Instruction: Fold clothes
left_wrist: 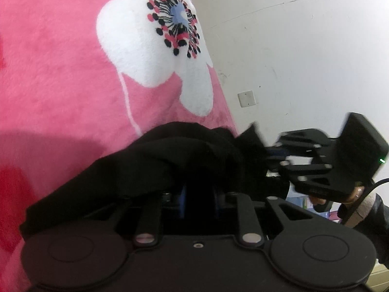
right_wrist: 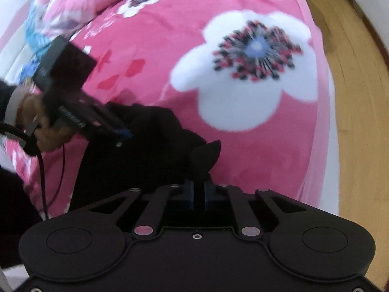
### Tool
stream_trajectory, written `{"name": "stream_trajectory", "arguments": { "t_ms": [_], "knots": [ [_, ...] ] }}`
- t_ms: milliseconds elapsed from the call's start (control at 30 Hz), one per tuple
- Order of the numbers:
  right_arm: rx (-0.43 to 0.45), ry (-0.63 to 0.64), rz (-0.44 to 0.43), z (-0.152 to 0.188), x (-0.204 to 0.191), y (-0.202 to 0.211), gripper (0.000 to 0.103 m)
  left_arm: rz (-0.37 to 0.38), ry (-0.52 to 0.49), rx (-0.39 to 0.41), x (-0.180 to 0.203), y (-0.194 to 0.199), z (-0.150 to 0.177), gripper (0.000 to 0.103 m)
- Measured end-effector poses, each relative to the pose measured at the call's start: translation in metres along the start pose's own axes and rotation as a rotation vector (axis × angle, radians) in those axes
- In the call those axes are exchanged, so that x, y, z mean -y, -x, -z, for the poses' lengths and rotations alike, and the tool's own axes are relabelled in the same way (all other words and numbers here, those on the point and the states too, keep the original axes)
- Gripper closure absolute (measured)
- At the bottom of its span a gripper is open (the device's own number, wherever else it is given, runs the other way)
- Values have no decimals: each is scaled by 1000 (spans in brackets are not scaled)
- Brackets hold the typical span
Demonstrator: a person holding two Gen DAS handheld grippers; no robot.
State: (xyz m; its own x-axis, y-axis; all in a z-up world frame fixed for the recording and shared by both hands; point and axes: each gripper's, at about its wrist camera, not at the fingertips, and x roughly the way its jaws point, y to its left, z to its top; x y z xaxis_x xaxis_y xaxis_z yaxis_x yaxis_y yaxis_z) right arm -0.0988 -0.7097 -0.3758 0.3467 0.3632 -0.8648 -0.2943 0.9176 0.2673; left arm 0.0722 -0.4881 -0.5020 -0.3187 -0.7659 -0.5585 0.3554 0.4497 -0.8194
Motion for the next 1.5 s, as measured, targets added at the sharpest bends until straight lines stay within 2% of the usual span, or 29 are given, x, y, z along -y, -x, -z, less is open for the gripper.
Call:
{"name": "stream_trajectory", "arguments": {
  "t_ms": [100, 167, 267, 433, 500, 567, 600, 667, 767, 800, 867, 1033, 1100, 1167, 1267, 1333, 1500],
  "knots": [
    [97, 61, 31, -11, -16, 22, 98, -1, -1, 5, 0, -1, 1, 84],
    [118, 89, 26, -13, -25, 33, 98, -1, -1, 8, 0, -1, 1, 84],
    [139, 145, 78, -13, -37, 41, 98, -3, 0, 12, 1, -3, 2, 84],
    [171, 110, 211, -13, -16, 26, 97, -10, 6, 15, 2, -1, 4, 84],
    [169, 62, 264, -9, 4, 13, 92, -13, 6, 14, 3, -2, 5, 84],
    [186, -12, 308, -4, 22, 7, 71, -14, 6, 14, 3, -2, 4, 84],
    [202, -59, 332, -1, 32, 6, 67, -15, 7, 14, 3, -1, 4, 84],
    [255, -166, 365, 5, 46, 13, 61, -15, 12, 13, 3, -1, 4, 84],
    [348, -323, 410, 20, 56, 36, 60, -15, 25, 8, 4, -3, 2, 83],
    [380, -367, 400, 26, 53, 48, 60, -15, 31, 5, 3, -4, 1, 83],
    [391, -358, 368, 33, 36, 61, 60, -17, 30, 1, 4, -4, -1, 81],
    [306, -262, 208, 50, -35, 66, 60, -26, 8, 2, 11, -3, -3, 77],
    [247, -265, 112, 60, -65, 52, 60, -19, 18, 5, 11, -1, -5, 76],
    [189, -249, 59, 68, -90, 27, 60, -11, 28, 6, 11, 0, -6, 75],
    [156, -228, 49, 66, -106, -2, 60, 17, 58, 13, 10, 1, -10, 74],
    [165, -272, 21, 67, -106, -15, 60, 34, 80, 19, 8, 1, -12, 74],
    [254, -336, 67, 59, -96, -31, 67, 57, 106, 39, 8, 0, -16, 73]
  ]
}}
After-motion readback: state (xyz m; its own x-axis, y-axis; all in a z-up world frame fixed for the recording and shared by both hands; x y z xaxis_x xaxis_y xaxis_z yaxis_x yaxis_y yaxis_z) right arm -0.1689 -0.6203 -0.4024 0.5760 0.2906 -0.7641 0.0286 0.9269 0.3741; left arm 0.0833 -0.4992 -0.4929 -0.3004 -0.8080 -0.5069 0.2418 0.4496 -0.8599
